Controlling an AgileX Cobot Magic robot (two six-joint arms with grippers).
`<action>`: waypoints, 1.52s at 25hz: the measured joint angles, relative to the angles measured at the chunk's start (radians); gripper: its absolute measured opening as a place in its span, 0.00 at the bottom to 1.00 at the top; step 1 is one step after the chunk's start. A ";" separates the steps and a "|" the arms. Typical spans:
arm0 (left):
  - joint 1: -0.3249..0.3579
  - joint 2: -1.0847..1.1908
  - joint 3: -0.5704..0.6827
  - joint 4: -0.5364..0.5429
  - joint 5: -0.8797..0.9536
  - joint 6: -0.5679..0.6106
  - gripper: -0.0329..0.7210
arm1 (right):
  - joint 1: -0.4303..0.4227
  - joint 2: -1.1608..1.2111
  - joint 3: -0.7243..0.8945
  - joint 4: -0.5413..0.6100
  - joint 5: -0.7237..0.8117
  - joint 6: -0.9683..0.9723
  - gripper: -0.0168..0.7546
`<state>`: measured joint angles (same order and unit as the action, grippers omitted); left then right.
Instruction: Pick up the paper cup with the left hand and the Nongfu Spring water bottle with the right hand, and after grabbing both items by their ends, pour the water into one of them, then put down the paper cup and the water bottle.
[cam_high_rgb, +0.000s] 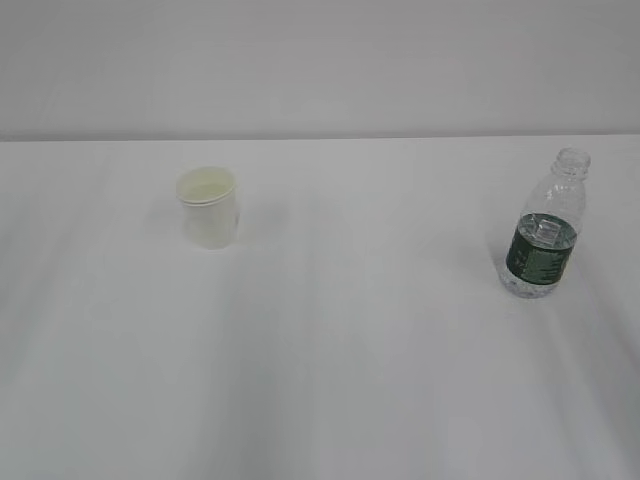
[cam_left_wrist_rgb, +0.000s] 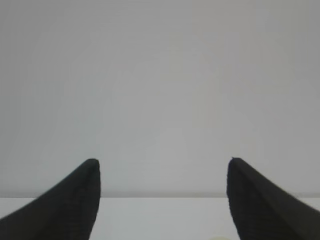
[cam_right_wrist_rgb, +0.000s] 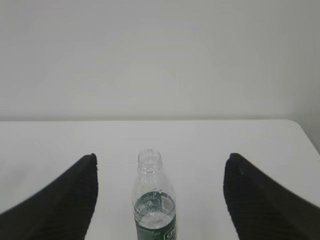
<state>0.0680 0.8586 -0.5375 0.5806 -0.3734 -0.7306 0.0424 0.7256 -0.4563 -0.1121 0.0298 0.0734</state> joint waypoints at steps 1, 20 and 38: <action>0.000 -0.021 0.000 0.000 0.012 -0.017 0.80 | 0.000 -0.022 0.000 0.000 0.002 0.000 0.78; -0.154 -0.458 0.000 -0.002 0.446 -0.043 0.76 | 0.000 -0.320 -0.156 -0.004 0.365 0.000 0.78; -0.299 -0.684 0.000 0.081 0.733 -0.044 0.74 | 0.000 -0.447 -0.298 0.018 0.588 -0.007 0.78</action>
<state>-0.2314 0.1748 -0.5375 0.6621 0.3597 -0.7748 0.0424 0.2789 -0.7546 -0.0943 0.6179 0.0665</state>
